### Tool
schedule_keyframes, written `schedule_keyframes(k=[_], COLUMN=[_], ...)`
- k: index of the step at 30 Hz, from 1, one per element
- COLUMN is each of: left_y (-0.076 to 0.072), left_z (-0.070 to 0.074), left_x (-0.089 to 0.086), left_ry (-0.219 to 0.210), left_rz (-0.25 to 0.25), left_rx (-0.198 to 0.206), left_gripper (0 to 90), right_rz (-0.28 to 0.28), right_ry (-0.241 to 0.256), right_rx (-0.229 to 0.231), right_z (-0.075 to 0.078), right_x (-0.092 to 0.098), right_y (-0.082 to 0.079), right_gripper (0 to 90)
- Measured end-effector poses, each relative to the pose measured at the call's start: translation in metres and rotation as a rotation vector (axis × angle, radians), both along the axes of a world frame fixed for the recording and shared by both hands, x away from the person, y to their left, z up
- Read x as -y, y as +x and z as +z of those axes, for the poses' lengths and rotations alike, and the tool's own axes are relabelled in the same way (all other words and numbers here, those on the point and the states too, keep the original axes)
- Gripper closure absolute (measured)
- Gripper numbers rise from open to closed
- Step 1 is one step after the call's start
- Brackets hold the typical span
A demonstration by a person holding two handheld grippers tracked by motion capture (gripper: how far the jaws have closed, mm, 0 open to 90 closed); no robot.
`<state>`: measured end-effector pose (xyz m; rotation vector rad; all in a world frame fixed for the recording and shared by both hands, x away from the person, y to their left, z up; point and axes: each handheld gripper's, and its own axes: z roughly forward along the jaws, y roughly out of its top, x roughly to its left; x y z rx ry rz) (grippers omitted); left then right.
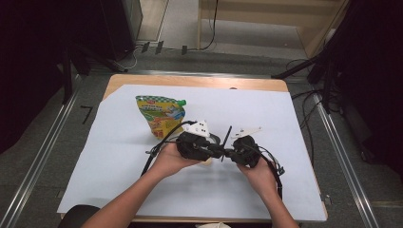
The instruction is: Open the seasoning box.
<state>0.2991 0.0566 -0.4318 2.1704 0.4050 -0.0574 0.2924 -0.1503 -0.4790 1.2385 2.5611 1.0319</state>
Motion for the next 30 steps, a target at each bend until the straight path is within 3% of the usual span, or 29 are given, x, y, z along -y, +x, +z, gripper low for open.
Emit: schedule_keyframes(k=[5,9,14,19,22,25,30], left_y=[0.002,0.0,0.0,0.001,0.001,0.001,0.002], left_z=[0.001,0.001,-0.001,0.001,0.002,0.003,0.009], left_x=[-0.004,-0.004,-0.004,-0.009,-0.014,-0.017,-0.03], left_ry=[-0.008,0.006,-0.006,0.002,0.01,0.014,0.003], left_rz=[0.007,-0.005,-0.003,0.0,-0.011,-0.027,-0.005], left_rx=[-0.01,-0.016,-0.035,-0.037,-0.053,-0.094,-0.107], left_gripper=[74.2,73.6,72.9,71.5,69.3,64.6,59.5], right_rz=[0.004,0.005,0.001,0.003,-0.001,0.014,0.03], right_ry=[0.002,0.003,0.0,0.018,0.041,0.05,0.077], right_rx=[0.024,0.016,0.013,0.037,0.032,0.036,0.042], right_z=[0.0,0.0,0.0,0.003,0.006,0.011,0.017], right_x=[-0.004,-0.004,-0.004,-0.001,0.004,0.005,0.005], right_y=[-0.002,-0.002,-0.003,-0.004,-0.009,-0.015,-0.023], right_gripper=[90.0,90.0,90.0,90.0,90.0,90.0,90.0])
